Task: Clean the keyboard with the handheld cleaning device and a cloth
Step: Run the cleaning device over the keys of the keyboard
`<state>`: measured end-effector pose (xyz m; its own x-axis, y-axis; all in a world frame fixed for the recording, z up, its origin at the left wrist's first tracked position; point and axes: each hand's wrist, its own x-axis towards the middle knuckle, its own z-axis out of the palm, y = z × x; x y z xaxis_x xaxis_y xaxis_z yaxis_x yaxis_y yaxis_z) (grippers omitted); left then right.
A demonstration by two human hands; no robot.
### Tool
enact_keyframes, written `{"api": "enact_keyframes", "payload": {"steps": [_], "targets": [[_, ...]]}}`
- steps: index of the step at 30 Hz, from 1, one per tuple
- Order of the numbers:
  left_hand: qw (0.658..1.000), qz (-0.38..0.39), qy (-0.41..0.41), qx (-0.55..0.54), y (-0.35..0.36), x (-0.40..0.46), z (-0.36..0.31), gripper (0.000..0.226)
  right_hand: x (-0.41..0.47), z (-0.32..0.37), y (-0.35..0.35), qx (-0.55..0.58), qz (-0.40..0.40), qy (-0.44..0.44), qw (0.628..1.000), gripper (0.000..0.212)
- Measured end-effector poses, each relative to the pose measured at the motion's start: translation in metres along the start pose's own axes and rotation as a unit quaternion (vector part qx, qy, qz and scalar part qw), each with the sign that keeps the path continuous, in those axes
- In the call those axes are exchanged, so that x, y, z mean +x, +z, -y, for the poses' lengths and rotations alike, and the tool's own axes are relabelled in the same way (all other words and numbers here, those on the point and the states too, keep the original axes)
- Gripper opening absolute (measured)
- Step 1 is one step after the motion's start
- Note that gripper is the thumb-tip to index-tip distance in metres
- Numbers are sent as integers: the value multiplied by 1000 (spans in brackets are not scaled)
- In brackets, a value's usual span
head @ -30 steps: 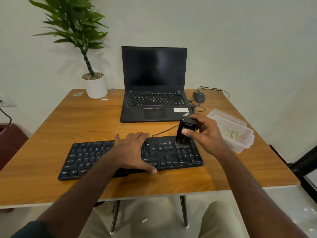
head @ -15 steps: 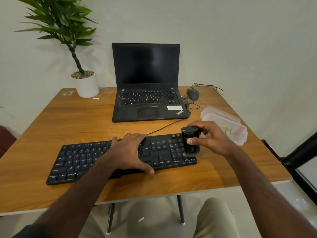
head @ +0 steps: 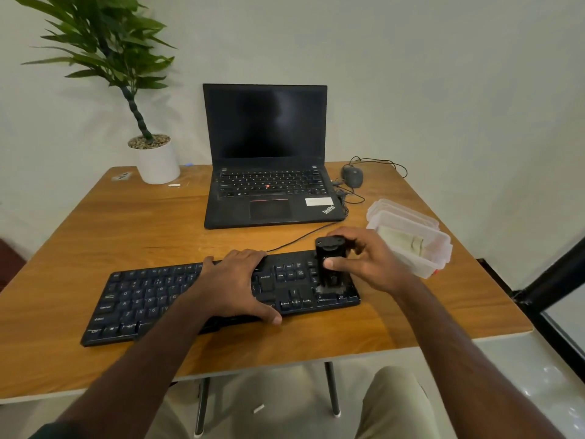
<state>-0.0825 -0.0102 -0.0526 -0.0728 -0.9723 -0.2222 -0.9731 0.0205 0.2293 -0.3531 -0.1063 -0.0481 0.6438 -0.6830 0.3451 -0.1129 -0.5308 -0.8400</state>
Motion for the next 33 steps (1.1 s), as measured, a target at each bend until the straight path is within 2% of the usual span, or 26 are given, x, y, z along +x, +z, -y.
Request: {"api": "enact_keyframes", "payload": {"steps": [4,8,14,18,26,31,33], "targets": [[1000,-3,1,-4,1,0,1,138,-2,-8,-27,-13,-58,-8,998,33],[1000,-2,1,-5,1,0,1,138,1,-7,-21,-11,-123,-40,992,36],[1000,-5,-2,-8,1,-1,-1,137,12,-5,25,-11,-84,-15,996,29],[1000,4,-4,-13,1,-1,0,139,6,-12,16,13,-66,4,998,31],[1000,6,-3,-11,-1,-3,-2,139,-15,-21,-42,-39,-83,13,996,28],[1000,7,-2,-9,-2,-3,-3,138,-17,-14,-32,-14,-160,-25,987,35],[1000,8,-3,-7,-2,-3,-2,138,-18,-14,-19,0,-156,-31,987,33]]}}
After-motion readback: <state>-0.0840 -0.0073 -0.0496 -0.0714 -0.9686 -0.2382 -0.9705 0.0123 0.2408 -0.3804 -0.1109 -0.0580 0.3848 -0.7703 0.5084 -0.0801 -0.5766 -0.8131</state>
